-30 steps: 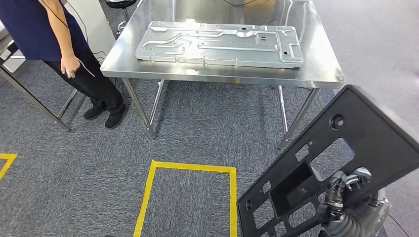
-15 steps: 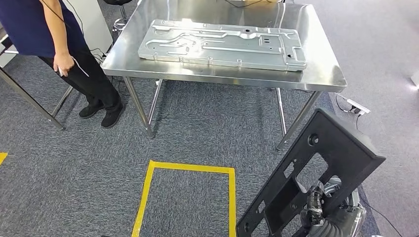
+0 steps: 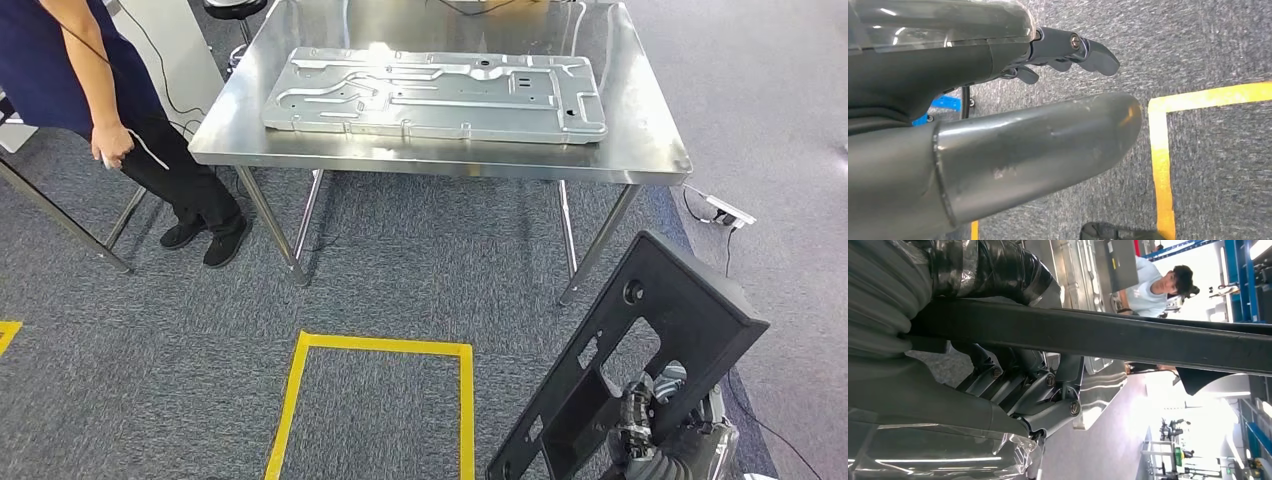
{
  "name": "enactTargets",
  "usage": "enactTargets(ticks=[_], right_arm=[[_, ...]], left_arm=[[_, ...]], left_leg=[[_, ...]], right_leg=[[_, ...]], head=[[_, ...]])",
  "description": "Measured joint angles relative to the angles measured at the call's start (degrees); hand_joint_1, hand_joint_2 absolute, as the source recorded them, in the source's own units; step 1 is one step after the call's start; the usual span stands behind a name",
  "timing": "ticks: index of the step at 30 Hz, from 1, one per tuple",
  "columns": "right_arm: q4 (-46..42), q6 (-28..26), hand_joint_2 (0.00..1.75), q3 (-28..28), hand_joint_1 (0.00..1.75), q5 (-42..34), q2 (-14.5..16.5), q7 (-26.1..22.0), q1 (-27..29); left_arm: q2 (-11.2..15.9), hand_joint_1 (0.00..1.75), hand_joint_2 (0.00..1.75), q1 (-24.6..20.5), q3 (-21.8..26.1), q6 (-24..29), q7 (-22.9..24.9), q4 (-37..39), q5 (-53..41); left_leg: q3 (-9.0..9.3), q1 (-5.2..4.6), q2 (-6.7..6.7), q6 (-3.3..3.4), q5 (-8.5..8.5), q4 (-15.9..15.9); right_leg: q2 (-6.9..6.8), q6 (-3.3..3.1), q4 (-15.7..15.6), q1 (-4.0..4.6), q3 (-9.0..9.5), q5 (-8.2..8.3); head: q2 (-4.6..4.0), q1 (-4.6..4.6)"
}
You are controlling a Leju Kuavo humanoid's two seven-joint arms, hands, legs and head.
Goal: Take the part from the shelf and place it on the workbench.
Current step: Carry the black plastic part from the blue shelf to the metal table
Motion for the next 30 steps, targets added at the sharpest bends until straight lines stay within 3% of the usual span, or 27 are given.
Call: enactTargets(ticks=[1, 2, 4, 5, 6, 8, 11, 12, 14, 15, 16, 17, 18, 20, 21, 24, 27, 28, 30], right_arm=[[0.00, 0.05, 1.75, -0.09, 1.75, 0.00, 0.03, 0.02, 0.02], [0.00, 0.09, 1.75, -0.16, 1.75, 0.00, 0.05, 0.03, 0.02], [0.02, 0.12, 1.75, -0.28, 1.75, 0.00, 0.17, 0.04, 0.02], [0.03, 0.16, 1.75, -0.33, 1.75, 0.00, 0.25, 0.04, 0.00], [0.05, 0.22, 1.75, -0.37, 1.75, 0.01, 0.31, 0.04, 0.00], [0.06, 0.37, 1.75, -0.43, 1.75, 0.02, 0.35, 0.05, 0.00], [-0.05, 0.43, 1.75, -0.52, 1.75, 0.14, 0.39, 0.05, -0.06], [-0.09, 0.44, 1.75, -0.58, 1.75, 0.18, 0.40, 0.04, -0.13], [-0.08, 0.35, 1.75, -0.71, 1.75, 0.32, 0.40, 0.02, -0.21], [-0.07, 0.11, 1.75, -0.81, 1.75, 0.54, 0.40, 0.02, -0.22], [-0.07, -0.28, 1.75, -0.98, 1.75, 0.90, 0.40, 0.03, -0.24], [-0.10, -0.82, 1.75, -1.19, 1.75, 1.45, 0.40, 0.13, -0.38], [-0.18, -1.51, 1.75, -1.44, 1.75, 2.24, 0.40, 0.41, -0.65], [-0.46, -3.03, 1.75, -2.02, 1.75, 4.22, 0.40, 1.51, -1.63], [-0.61, -3.91, 1.75, -2.38, 1.75, 5.45, 0.39, 2.26, -2.32], [-0.68, -7.59, 1.75, -3.74, 1.75, 11.00, 0.33, 5.76, -4.90], [0.12, -10.70, 1.75, -5.68, 1.75, 20.88, 0.32, 10.05, -8.54], [0.66, -10.95, 1.75, -6.35, 1.75, 24.73, 0.33, 11.11, -10.07], [2.41, -11.18, 1.75, -8.11, 1.75, 33.66, 0.39, 13.17, -13.23]], left_arm=[[0.00, 0.00, 0.00, 0.08, 0.02, -0.01, 0.02, 0.00, -0.08], [0.00, 0.00, 0.00, 0.13, 0.04, -0.01, 0.02, 0.00, -0.15], [0.07, 0.00, 0.00, 0.15, 0.04, -0.02, 0.03, 0.00, -0.23], [0.13, 0.00, 0.00, 0.13, 0.04, -0.02, 0.04, 0.00, -0.25], [0.19, 0.00, 0.00, 0.11, 0.03, -0.02, 0.06, 0.00, -0.27], [0.25, 0.00, 0.00, 0.13, 0.04, -0.02, 0.08, 0.00, -0.31], [0.22, 0.00, 0.00, 0.15, 0.05, -0.03, 0.11, 0.00, -0.39], [0.21, 0.00, 0.00, 0.11, 0.05, -0.03, 0.11, 0.00, -0.42], [0.21, 0.00, 0.00, 0.07, 0.05, -0.05, 0.11, 0.00, -0.47], [0.21, 0.00, 0.00, 0.08, 0.05, -0.09, 0.12, 0.00, -0.57], [0.21, 0.00, 0.00, 0.10, 0.05, -0.13, 0.13, 0.00, -0.67], [0.21, 0.00, 0.00, 0.13, 0.05, -0.17, 0.15, 0.00, -0.79], [0.21, 0.00, 0.00, 0.14, 0.05, -0.22, 0.19, 0.00, -0.96], [0.21, 0.00, 0.00, 0.11, 0.03, -0.32, 0.32, 0.00, -1.31], [0.21, 0.00, 0.00, 0.04, 0.02, -0.38, 0.40, 0.00, -1.51], [0.25, 0.00, 0.00, -0.30, -0.09, -0.57, 0.61, 0.00, -2.18], [0.25, 0.00, 0.00, -0.67, -0.27, -0.89, 0.78, 0.00, -2.96], [0.29, 0.00, 0.00, -0.75, -0.37, -0.98, 0.83, 0.00, -3.15], [0.40, 0.00, 0.00, -0.84, -0.68, -1.09, 0.91, 0.00, -3.64]], left_leg=[[-0.69, 0.00, 0.00, 0.04, 0.74, 0.57], [-0.29, 0.00, 0.00, 0.16, 2.54, -1.10], [2.69, -0.12, -0.07, 0.77, 7.07, -8.53], [4.11, -0.26, -0.11, 1.11, 8.41, -11.87], [4.98, -0.43, -0.15, 1.42, 9.01, -13.97], [5.23, -0.72, -0.18, 1.82, 8.76, -14.82], [6.10, -0.29, -0.21, 2.65, 8.95, -15.83], [6.51, -0.09, -0.18, 2.96, 8.95, -16.19], [6.94, -0.10, -0.09, 3.42, 8.65, -16.31], [7.11, -0.13, -0.07, 3.53, 8.42, -16.28], [7.36, -0.15, -0.08, 3.54, 8.17, -16.25], [7.74, -0.16, -0.12, 3.48, 7.85, -16.21], [8.25, -0.16, -0.16, 3.35, 7.48, -16.18], [9.22, -0.20, -0.20, 2.97, 6.68, -16.16], [9.47, -0.27, -0.19, 2.70, 6.31, -16.09], [9.60, -0.40, 0.02, 1.88, 5.70, -16.22], [9.44, -0.42, 0.05, 1.11, 4.57, -14.79], [8.10, -0.39, -0.02, 0.90, 3.34, -12.05], [3.25, -0.35, -0.08, 0.58, 0.61, -4.12]], right_leg=[[0.08, -0.03, 0.07, 0.07, 0.19, -0.20], [0.16, 0.02, 0.14, 0.11, 0.46, -0.44], [0.26, 0.27, 0.26, 0.23, 1.17, -1.05], [0.29, 0.47, 0.37, 0.34, 1.37, -1.34], [0.31, 0.73, 0.41, 0.40, 1.44, -1.53], [0.36, 1.28, 0.31, 0.40, 1.38, -1.61], [0.29, 2.18, 1.10, 0.45, 1.45, -2.47], [0.25, 2.46, 3.35, 0.43, 0.44, -3.64], [0.19, 2.87, 10.65, 0.17, -3.66, -6.60], [0.19, 3.06, 14.32, 0.04, -6.03, -7.59], [0.18, 3.19, 16.25, -0.06, -7.57, -7.47], [0.16, 3.24, 16.08, -0.15, -8.09, -6.15], [0.12, 3.20, 13.63, -0.21, -7.39, -3.77], [0.01, 2.83, 6.23, -0.14, -4.35, 0.84], [-0.03, 2.55, 3.28, 0.01, -3.05, 1.83], [0.03, 1.79, 0.96, 0.47, -2.04, 1.28], [0.16, 1.06, 0.00, 0.00, -1.11, 1.16], [0.14, 0.78, -0.36, -0.15, -0.66, 1.10], [0.10, 0.33, -0.48, -0.10, -0.12, 0.72]], head=[[0.00, 0.01], [0.00, 0.00], [0.00, 0.01], [0.00, 0.01], [0.00, 0.02], [0.00, 0.02], [0.00, 0.03], [0.00, 0.04], [0.00, 0.04], [0.00, 0.03], [0.00, 0.03], [0.00, 0.03], [0.00, 0.03], [0.00, 0.03], [0.00, 0.03], [0.00, 0.02], [0.00, 0.00], [0.00, -0.02], [0.00, -0.06]])
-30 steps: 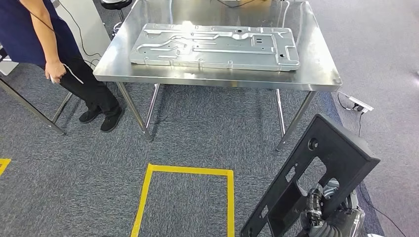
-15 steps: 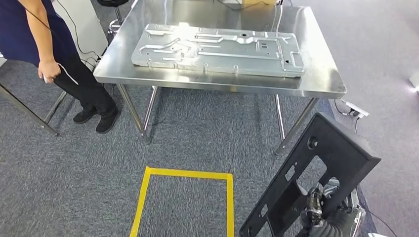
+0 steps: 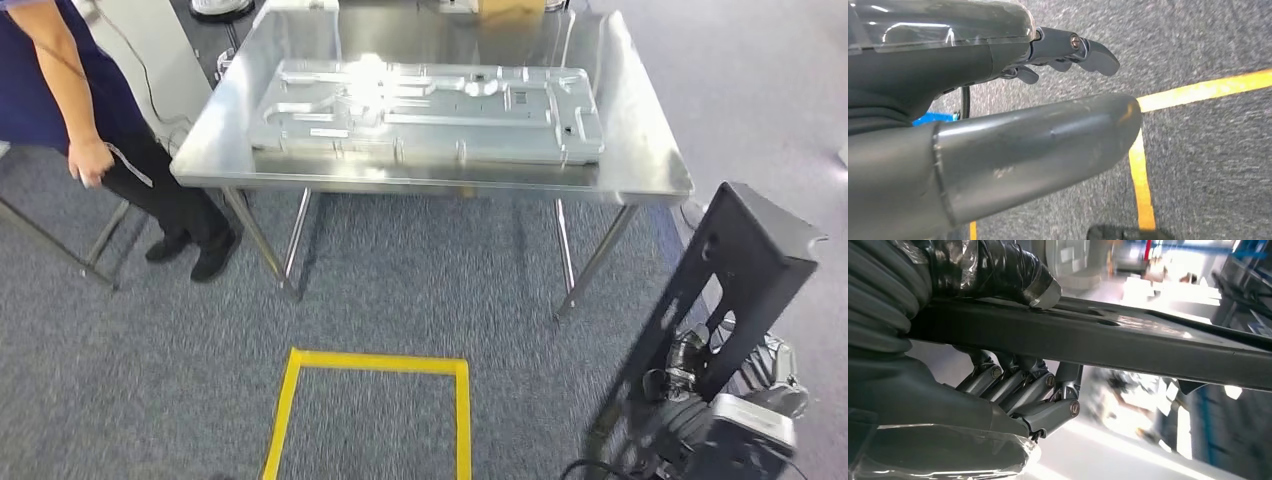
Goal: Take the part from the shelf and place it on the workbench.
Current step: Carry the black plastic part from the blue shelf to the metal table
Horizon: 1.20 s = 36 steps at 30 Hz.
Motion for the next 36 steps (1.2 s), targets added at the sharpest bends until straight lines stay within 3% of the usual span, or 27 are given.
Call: enactTargets(ticks=[1, 2, 3, 5, 6, 8, 11, 13, 15, 16, 17, 18, 19, 21, 22, 24, 26, 28, 31, 32, 33, 34, 36], right_arm=[[0.96, -0.07, 1.75, -1.01, 1.75, 4.33, 0.10, 0.94, -1.44], [1.90, -0.13, 1.75, -2.09, 1.75, 8.43, 0.25, 1.77, -2.64], [2.67, -0.16, 1.75, -3.05, 1.75, 11.70, 0.43, 2.45, -3.76], [4.14, -0.19, 1.75, -4.66, 1.75, 18.11, 0.74, 4.19, -5.93], [4.86, -0.20, 1.75, -5.22, 1.75, 20.97, 0.82, 5.27, -6.94], [6.34, -0.22, 1.75, -5.87, 1.75, 26.01, 0.80, 8.10, -8.66], [8.39, -0.25, 1.75, -6.04, 1.75, 31.76, 0.11, 12.80, -10.76], [9.81, -0.26, 1.75, -5.91, 1.75, 34.83, -0.74, 15.27, -12.25], [11.56, -0.23, 1.75, -5.60, 1.75, 37.28, -1.67, 17.34, -13.42], [12.48, -0.20, 1.75, -5.33, 1.75, 38.20, -2.14, 18.24, -13.77], [13.31, -0.15, 1.75, -5.03, 1.75, 38.81, -2.60, 18.96, -14.02], [14.03, -0.11, 1.75, -4.74, 1.75, 39.23, -3.01, 19.55, -14.29], [14.61, -0.03, 1.75, -4.48, 1.75, 39.53, -3.39, 19.98, -14.66], [15.50, 0.46, 1.75, -4.03, 1.75, 40.48, -4.11, 20.78, -15.59], [15.93, 0.88, 1.75, -3.72, 1.75, 41.11, -4.44, 21.22, -16.08], [16.87, 2.17, 1.75, -2.87, 1.75, 42.50, -5.13, 22.18, -16.97], [17.99, 3.55, 1.75, -1.84, 1.75, 43.83, -5.86, 23.30, -18.02], [19.15, 4.45, 1.75, -0.76, 1.75, 45.02, -6.43, 24.39, -19.32], [20.88, 5.24, 1.75, 1.40, 1.75, 46.45, -7.24, 25.71, -21.10], [21.49, 5.50, 1.75, 2.23, 1.75, 46.68, -7.65, 26.31, -21.59], [22.06, 5.77, 1.75, 3.06, 1.75, 46.77, -8.10, 26.98, -22.12], [22.59, 6.04, 1.75, 3.95, 1.75, 46.78, -8.59, 27.66, -22.67], [23.45, 6.49, 1.75, 5.77, 1.75, 46.80, -9.51, 28.67, -23.82]], left_arm=[[0.06, 0.00, 0.00, 0.01, -0.22, -0.05, 0.04, 0.00, -0.19], [0.08, 0.00, 0.00, 0.03, -0.45, -0.10, 0.08, 0.00, -0.40], [0.08, 0.00, 0.00, 0.04, -0.65, -0.13, 0.10, 0.00, -0.56], [0.12, 0.00, 0.00, 0.02, -0.90, -0.17, 0.18, 0.00, -0.89], [0.13, 0.00, 0.00, -0.04, -0.97, -0.21, 0.23, 0.00, -0.99], [0.15, 0.00, 0.00, -0.23, -1.18, -0.30, 0.44, 0.00, -1.21], [0.14, 0.00, 0.00, -0.46, -1.56, -0.39, 0.70, 0.00, -1.48], [0.13, 0.00, 0.00, -0.68, -1.94, -0.45, 0.82, 0.00, -1.73], [0.14, 0.00, 0.00, -0.93, -2.26, -0.52, 1.01, 0.00, -1.96], [0.14, 0.00, 0.00, -1.01, -2.32, -0.56, 1.13, 0.00, -2.02], [0.15, 0.00, 0.00, -1.04, -2.35, -0.61, 1.21, 0.00, -2.04], [0.15, 0.00, 0.00, -1.04, -2.37, -0.64, 1.27, 0.00, -2.05], [0.15, 0.00, 0.00, -1.04, -2.38, -0.68, 1.31, 0.00, -2.05], [0.10, 0.00, 0.00, -1.10, -2.43, -0.79, 1.33, 0.01, -2.09], [0.07, 0.00, 0.00, -1.18, -2.48, -0.87, 1.36, 0.01, -2.14], [0.02, 0.00, 0.00, -1.34, -2.65, -1.03, 1.49, 0.02, -2.28], [0.03, 0.00, 0.00, -1.55, -2.82, -1.13, 1.66, 0.01, -2.46], [0.03, 0.00, 0.00, -1.80, -3.02, -1.21, 1.74, 0.00, -2.65], [0.19, 0.00, 0.00, -1.95, -3.50, -1.31, 1.86, 0.00, -2.80], [0.26, 0.00, 0.00, -1.91, -3.61, -1.32, 1.92, 0.00, -2.82], [0.29, 0.00, 0.00, -1.87, -3.66, -1.34, 1.99, 0.00, -2.85], [0.32, 0.00, 0.00, -1.84, -3.68, -1.36, 2.07, 0.00, -2.86], [0.38, 0.00, 0.00, -1.86, -3.72, -1.38, 2.15, 0.01, -2.87]], left_leg=[[-2.43, 0.01, -0.01, -0.10, -0.53, 3.32], [-3.84, 0.04, -0.01, -0.15, 0.29, 4.43], [-4.08, 0.08, 0.00, -0.14, 2.34, 3.16], [-2.09, 0.12, 0.02, 0.07, 7.68, -3.73], [-0.87, 0.03, 0.01, 0.27, 9.27, -7.07], [0.22, -0.18, -0.07, 0.90, 9.70, -9.84], [0.58, -0.09, -0.21, 2.00, 9.46, -10.51], [1.11, 0.09, -0.22, 2.75, 9.31, -10.93], [1.47, 0.02, -0.20, 3.21, 8.91, -10.98], [1.71, -0.04, -0.24, 3.31, 8.66, -10.97], [2.05, -0.10, -0.31, 3.34, 8.37, -10.97], [2.50, -0.15, -0.41, 3.33, 8.04, -10.97], [3.09, -0.21, -0.52, 3.25, 7.66, -10.97], [4.17, -0.40, -0.64, 2.95, 6.83, -10.98], [4.47, -0.45, -0.68, 2.69, 6.49, -11.00], [4.58, -0.45, -0.61, 2.15, 6.09, -11.24], [4.95, -0.46, -0.48, 1.61, 5.74, -11.50], [4.05, -0.49, -0.42, 1.09, 4.34, -9.03], [-2.39, -0.23, -0.42, 0.49, 0.55, 1.82], [-4.42, -0.14, -0.42, 0.33, 0.43, 4.44], [-5.51, -0.05, -0.41, 0.21, 1.69, 4.89], [-5.50, 0.04, -0.39, 0.14, 4.01, 3.15], [-3.19, 0.16, -0.36, 0.17, 9.52, -4.36]], right_leg=[[0.02, -0.06, 0.04, 0.02, 0.23, -0.25], [0.06, -0.05, 0.08, 0.01, 0.53, -0.54], [0.09, 0.04, 0.16, 0.00, 0.91, -0.88], [0.13, 0.39, 0.37, -0.01, 1.78, -1.74], [0.16, 0.68, 0.57, 0.09, 2.03, -2.17], [0.18, 1.28, 0.65, 0.28, 2.12, -2.64], [0.11, 2.10, 0.78, 0.29, 2.22, -3.15], [0.04, 2.63, 4.66, 0.16, 0.40, -5.05], [-0.01, 2.96, 12.45, 0.03, -4.11, -7.92], [-0.03, 3.04, 15.90, -0.02, -6.45, -8.65], [-0.04, 3.03, 17.57, -0.04, -8.02, -8.27], [-0.04, 2.92, 17.15, -0.03, -8.55, -6.72], [-0.05, 2.65, 14.51, 0.03, -8.00, -4.06], [-0.08, 1.74, 6.88, 0.43, -5.34, 0.86], [-0.11, 1.27, 3.90, 0.68, -4.11, 1.92], [-0.12, 0.67, 2.01, 1.03, -3.17, 1.45], [-0.02, 0.32, 1.05, 0.76, -2.56, 1.12], [-0.05, -0.07, 0.00, 0.28, -1.48, 1.04], [-0.18, -0.46, -0.37, 0.13, -0.23, 0.31], [-0.18, -0.45, -0.36, 0.13, 0.17, -0.05], [-0.14, -0.38, -0.35, 0.10, 0.68, -0.47], [-0.09, -0.27, -0.32, 0.07, 1.27, -0.92], [-0.01, 0.18, -0.16, 0.07, 2.47, -2.02]], head=[[0.00, -0.03], [0.00, -0.05], [0.00, -0.05], [0.00, -0.05], [0.00, -0.07], [0.00, -0.07], [0.00, -0.07], [0.00, -0.03], [0.00, -0.01], [0.00, -0.01], [0.00, -0.02], [0.00, -0.02], [0.00, -0.01], [0.00, -0.03], [0.00, -0.03], [0.00, -0.06], [0.00, -0.07], [0.00, -0.10], [0.00, -0.16], [0.00, -0.16], [0.00, -0.16], [0.00, -0.16], [0.00, -0.15]])
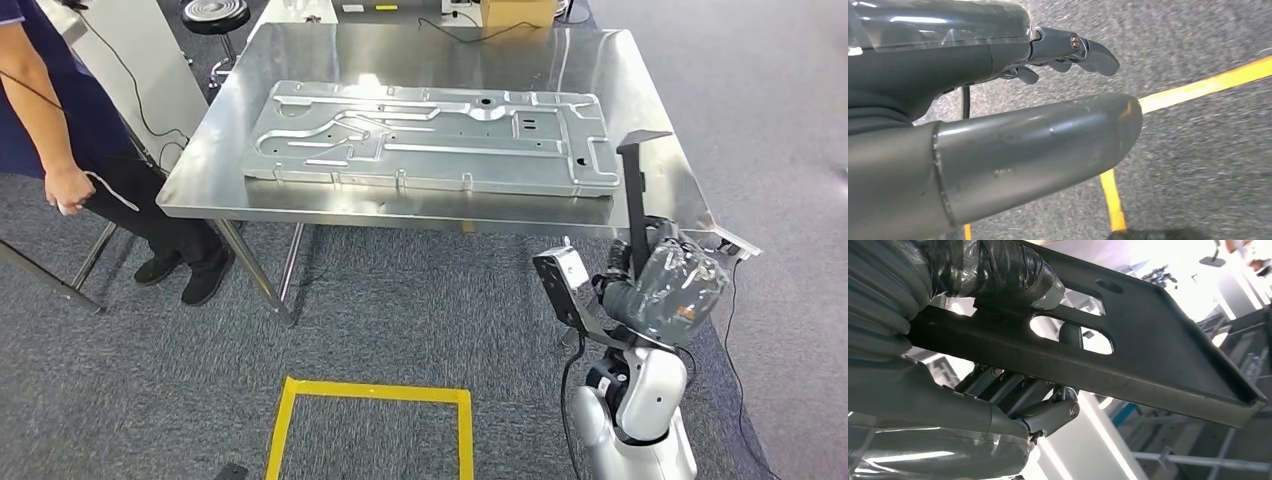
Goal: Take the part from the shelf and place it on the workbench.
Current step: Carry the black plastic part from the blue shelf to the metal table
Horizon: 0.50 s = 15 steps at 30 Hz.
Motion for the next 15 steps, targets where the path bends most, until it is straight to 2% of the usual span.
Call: enactTargets(ticks=[1, 2, 5, 7, 8, 10, 11, 12, 13, 15], right_arm=[[0.32, 0.16, 1.75, 0.73, 1.75, 0.01, -0.36, 0.27, -0.55], [0.63, 0.28, 1.75, 1.40, 1.75, 0.02, -0.72, 0.51, -1.08], [1.38, 0.67, 1.75, 3.28, 1.75, 0.05, -1.94, 1.90, -2.63], [1.73, 1.12, 1.75, 4.55, 1.75, 0.05, -2.74, 2.74, -3.88], [1.90, 1.33, 1.75, 5.09, 1.75, 0.05, -3.10, 2.96, -4.51], [2.30, 1.60, 1.75, 6.15, 1.75, 0.05, -3.63, 3.26, -5.45], [2.52, 1.73, 1.75, 6.66, 1.75, 0.05, -3.85, 3.38, -5.69], [2.76, 1.89, 1.75, 7.15, 1.75, 0.05, -4.02, 3.44, -5.88], [2.98, 2.05, 1.75, 7.55, 1.75, 0.05, -4.17, 3.45, -6.12], [3.44, 2.39, 1.75, 8.16, 1.75, 0.05, -4.39, 3.45, -6.99]], left_arm=[[0.02, 0.00, 0.00, -0.03, -0.02, -0.01, 0.02, 0.01, 0.00], [0.04, 0.00, 0.00, -0.09, -0.04, -0.03, 0.05, 0.01, 0.00], [0.05, 0.00, 0.00, -0.15, -0.09, -0.08, 0.18, -0.01, -0.04], [0.05, 0.00, 0.00, -0.19, -0.13, -0.09, 0.21, 0.00, -0.10], [0.05, 0.00, 0.00, -0.28, -0.18, -0.10, 0.21, 0.01, -0.13], [0.06, 0.00, 0.00, -0.44, -0.35, -0.11, 0.22, 0.01, -0.14], [0.06, 0.00, 0.00, -0.47, -0.43, -0.12, 0.25, 0.01, -0.15], [0.06, 0.00, 0.00, -0.45, -0.50, -0.12, 0.30, 0.00, -0.15], [0.06, 0.00, 0.00, -0.43, -0.54, -0.12, 0.33, -0.01, -0.15], [0.05, 0.00, 0.00, -0.40, -0.73, -0.13, 0.38, 0.01, -0.16]], left_leg=[[1.19, -0.05, 0.00, 0.07, 1.46, -3.14], [1.91, -0.11, -0.05, 0.30, 2.05, -5.11], [2.29, -0.23, -0.26, 1.42, 1.30, -6.04], [2.89, -0.09, -0.28, 2.15, 0.99, -6.41], [3.23, -0.03, -0.27, 2.46, 0.80, -6.53], [3.73, -0.11, -0.26, 2.89, 0.29, -6.54], [4.06, -0.17, -0.31, 2.97, 0.00, -6.54], [4.50, -0.22, -0.39, 2.99, -0.35, -6.54], [5.04, -0.27, -0.49, 2.98, -0.72, -6.54], [6.12, -0.34, -0.63, 2.84, -1.52, -6.57]], right_leg=[[0.06, 0.28, 0.18, 0.11, 0.29, -0.46], [0.10, 0.57, 0.27, 0.20, 0.37, -0.79], [0.15, 1.37, 0.12, 0.26, 0.34, -1.28], [0.07, 1.91, 2.20, 0.16, -0.40, -2.44], [0.03, 2.13, 4.88, 0.10, -1.78, -3.54], [-0.02, 2.40, 12.84, 0.01, -6.73, -5.94], [-0.03, 2.43, 15.88, -0.02, -9.07, -6.24], [-0.03, 2.36, 17.17, -0.03, -10.62, -5.45], [-0.03, 2.16, 16.16, -0.02, -11.00, -3.45], [-0.03, 1.35, 9.46, 0.27, -9.23, 2.11]], head=[[0.00, -0.02], [0.00, -0.01], [0.00, -0.05], [0.00, -0.02], [0.00, 0.00], [0.00, 0.02], [0.00, 0.02], [0.00, 0.02], [0.00, 0.02], [0.00, 0.02]])
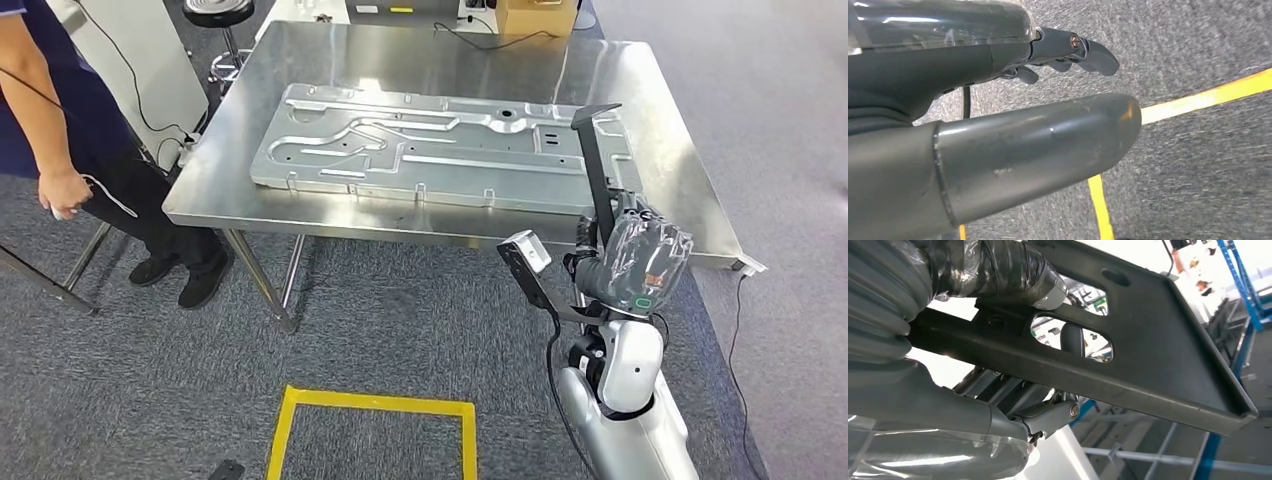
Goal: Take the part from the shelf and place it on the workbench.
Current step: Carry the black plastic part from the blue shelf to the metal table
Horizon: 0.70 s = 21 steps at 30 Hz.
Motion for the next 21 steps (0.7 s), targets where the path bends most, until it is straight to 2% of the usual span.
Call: enactTargets(ticks=[1, 2, 4, 7, 8, 9, 11, 12, 13, 14, 15, 16, 17, 18, 21], right_arm=[[0.26, 0.17, 1.75, 0.28, 1.75, 0.00, -0.08, 0.00, -0.65], [0.55, 0.35, 1.75, 0.60, 1.75, 0.00, -0.15, 0.00, -1.37], [1.02, 0.70, 1.75, 1.27, 1.75, 0.00, -0.21, -0.01, -2.42], [1.53, 1.31, 1.75, 1.84, 1.75, 0.00, -0.23, 0.03, -3.10], [1.91, 1.70, 1.75, 2.15, 1.75, 0.00, -0.24, 0.10, -3.68], [2.45, 2.18, 1.75, 2.61, 1.75, 0.00, -0.25, 0.17, -4.45], [3.82, 3.16, 1.75, 3.57, 1.75, 0.00, -0.25, 0.26, -5.91], [4.47, 3.51, 1.75, 3.91, 1.75, 0.00, -0.25, 0.26, -6.28], [5.06, 3.76, 1.75, 4.15, 1.75, 0.00, -0.24, 0.26, -6.52], [5.61, 3.91, 1.75, 4.32, 1.75, 0.00, -0.23, 0.26, -6.81], [6.09, 4.00, 1.75, 4.43, 1.75, 0.00, -0.23, 0.26, -7.21], [6.53, 4.02, 1.75, 4.50, 1.75, 0.00, -0.23, 0.26, -7.75], [6.91, 4.03, 1.75, 4.54, 1.75, 0.00, -0.23, 0.26, -8.27], [7.19, 4.03, 1.75, 4.57, 1.75, 0.00, -0.23, 0.26, -8.66], [7.79, 4.05, 1.75, 4.64, 1.75, 0.00, -0.23, 0.24, -9.14]], left_arm=[[-0.04, 0.00, 0.00, -0.07, -0.17, -0.02, 0.01, 0.01, -0.02], [-0.06, 0.00, 0.00, -0.17, -0.37, -0.06, 0.04, 0.01, -0.04], [-0.09, 0.00, 0.00, -0.36, -0.63, -0.14, 0.12, 0.01, -0.08], [-0.07, 0.00, 0.00, -0.45, -0.69, -0.20, 0.16, 0.01, -0.11], [-0.05, 0.00, 0.00, -0.50, -0.71, -0.25, 0.17, 0.01, -0.13], [-0.02, 0.00, 0.00, -0.55, -0.72, -0.32, 0.20, 0.01, -0.15], [0.09, 0.00, 0.00, -0.66, -0.75, -0.47, 0.30, 0.01, -0.16], [0.13, 0.00, 0.00, -0.63, -0.77, -0.53, 0.38, 0.01, -0.16], [0.14, 0.00, 0.00, -0.58, -0.78, -0.58, 0.45, 0.01, -0.16], [0.14, 0.00, 0.00, -0.53, -0.78, -0.62, 0.51, 0.01, -0.15], [0.15, 0.00, 0.00, -0.50, -0.78, -0.63, 0.56, 0.01, -0.14], [0.15, 0.00, 0.00, -0.52, -0.79, -0.63, 0.58, 0.01, -0.11], [0.15, 0.00, 0.00, -0.58, -0.79, -0.64, 0.60, 0.01, -0.10], [0.15, 0.00, 0.00, -0.64, -0.80, -0.65, 0.61, 0.01, -0.08], [0.13, 0.00, 0.00, -0.63, -0.84, -0.69, 0.65, 0.01, -0.08]], left_leg=[[0.42, -0.09, 0.00, -0.18, -0.39, 0.02], [0.59, -0.07, 0.01, -0.43, -0.70, 0.03], [0.72, 0.03, 0.12, -1.03, -1.08, -0.07], [1.00, 0.11, 0.26, -1.97, -1.94, 0.28], [0.31, 0.15, 0.30, -2.25, -2.81, 2.01], [-1.21, 0.28, 0.33, -2.47, -4.01, 4.95], [-5.69, 0.41, 0.36, -2.83, -6.06, 12.14], [-7.41, 0.44, 0.36, -2.97, -5.90, 14.20], [-8.14, 0.49, 0.37, -3.07, -4.58, 14.15], [-7.82, 0.56, 0.40, -3.14, -2.22, 11.96], [-6.79, 0.64, 0.45, -3.18, 0.41, 8.33], [-5.52, 0.61, 0.47, -3.18, 2.20, 5.00], [-4.54, 0.55, 0.45, -2.99, 3.13, 2.54], [-4.03, 0.45, 0.41, -2.74, 3.16, 1.32], [-3.63, 0.34, 0.23, -1.62, 2.51, 0.84]], right_leg=[[-0.02, -0.51, -3.23, 0.29, 1.07, 1.94], [-0.07, -0.96, -5.74, 0.58, 1.96, 2.78], [-0.08, -1.45, -7.49, 1.04, 2.65, 2.38], [-0.08, -1.75, -8.98, 0.58, 3.90, 1.99], [-0.10, -1.89, -9.48, 0.31, 4.47, 1.94], [-0.12, -2.00, -9.76, 0.16, 4.95, 1.83], [-0.09, -2.18, -9.79, 0.14, 5.50, 1.33], [-0.09, -2.14, -9.75, 0.14, 5.88, 0.99], [-0.09, -2.04, -9.67, 0.11, 6.35, 0.59], [-0.10, -1.89, -9.52, 0.08, 6.86, 0.12], [-0.12, -1.69, -9.28, 0.03, 7.33, -0.41], [-0.11, -1.39, -8.96, 0.10, 7.62, -0.94], [-0.08, -1.09, -8.67, 0.17, 7.71, -1.36], [-0.06, -0.79, -8.49, 0.27, 7.71, -1.65], [-0.06, -0.02, -8.37, 0.24, 7.82, -2.17]], head=[[0.00, -0.01], [0.00, 0.01], [0.00, -0.01], [0.00, -0.02], [0.00, -0.03], [0.00, -0.04], [0.00, -0.07], [0.00, -0.08], [0.00, -0.07], [0.00, -0.07], [0.00, -0.07], [0.00, -0.07], [0.00, -0.06], [0.00, -0.04], [0.00, -0.03]])
